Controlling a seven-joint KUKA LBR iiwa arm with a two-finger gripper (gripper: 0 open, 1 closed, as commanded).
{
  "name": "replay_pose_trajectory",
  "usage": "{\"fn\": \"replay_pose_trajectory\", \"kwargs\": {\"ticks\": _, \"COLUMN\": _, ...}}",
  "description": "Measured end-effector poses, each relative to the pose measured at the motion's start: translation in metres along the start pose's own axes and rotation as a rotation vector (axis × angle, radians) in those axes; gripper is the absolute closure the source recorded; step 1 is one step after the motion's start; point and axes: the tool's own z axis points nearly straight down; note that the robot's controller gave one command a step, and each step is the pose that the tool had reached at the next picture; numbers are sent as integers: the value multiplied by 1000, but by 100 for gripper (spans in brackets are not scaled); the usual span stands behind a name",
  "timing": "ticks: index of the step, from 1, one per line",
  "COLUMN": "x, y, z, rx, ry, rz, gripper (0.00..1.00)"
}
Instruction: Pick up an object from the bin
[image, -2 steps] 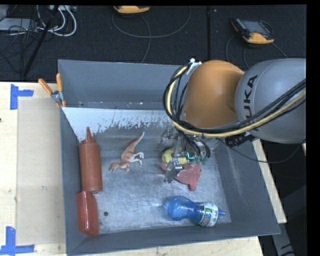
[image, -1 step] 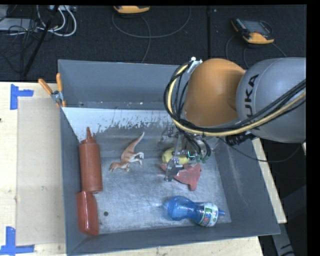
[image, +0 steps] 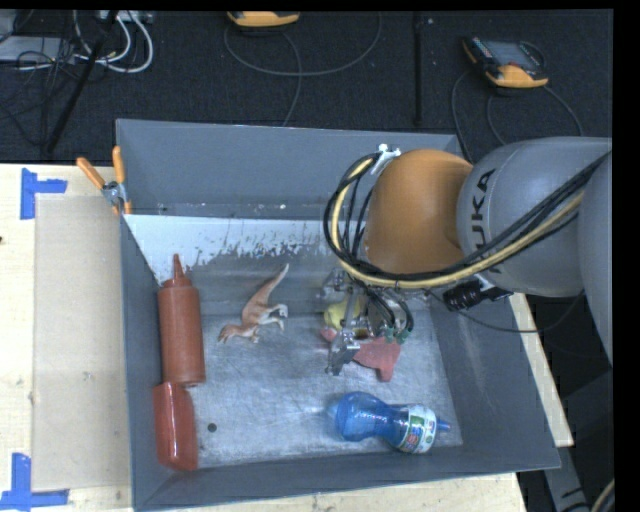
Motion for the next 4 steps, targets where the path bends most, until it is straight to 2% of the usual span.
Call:
{"fn": "replay_pose_trajectory", "kwargs": {"ticks": 1, "x": 12, "y": -8, "z": 68, "rx": 1, "ry": 3, "rz": 51, "gripper": 0}}
{"fn": "replay_pose_trajectory", "kwargs": {"ticks": 2, "x": -24, "y": -11, "z": 79, "rx": -1, "ry": 14, "rz": 176, "gripper": 0}}
{"fn": "replay_pose_trajectory", "kwargs": {"ticks": 3, "x": -37, "y": -27, "z": 76, "rx": -6, "ry": 3, "rz": 231, "gripper": 0}}
{"fn": "replay_pose_trajectory", "kwargs": {"ticks": 4, "x": -47, "y": -37, "z": 72, "rx": -2, "ry": -6, "rz": 189, "gripper": 100}}
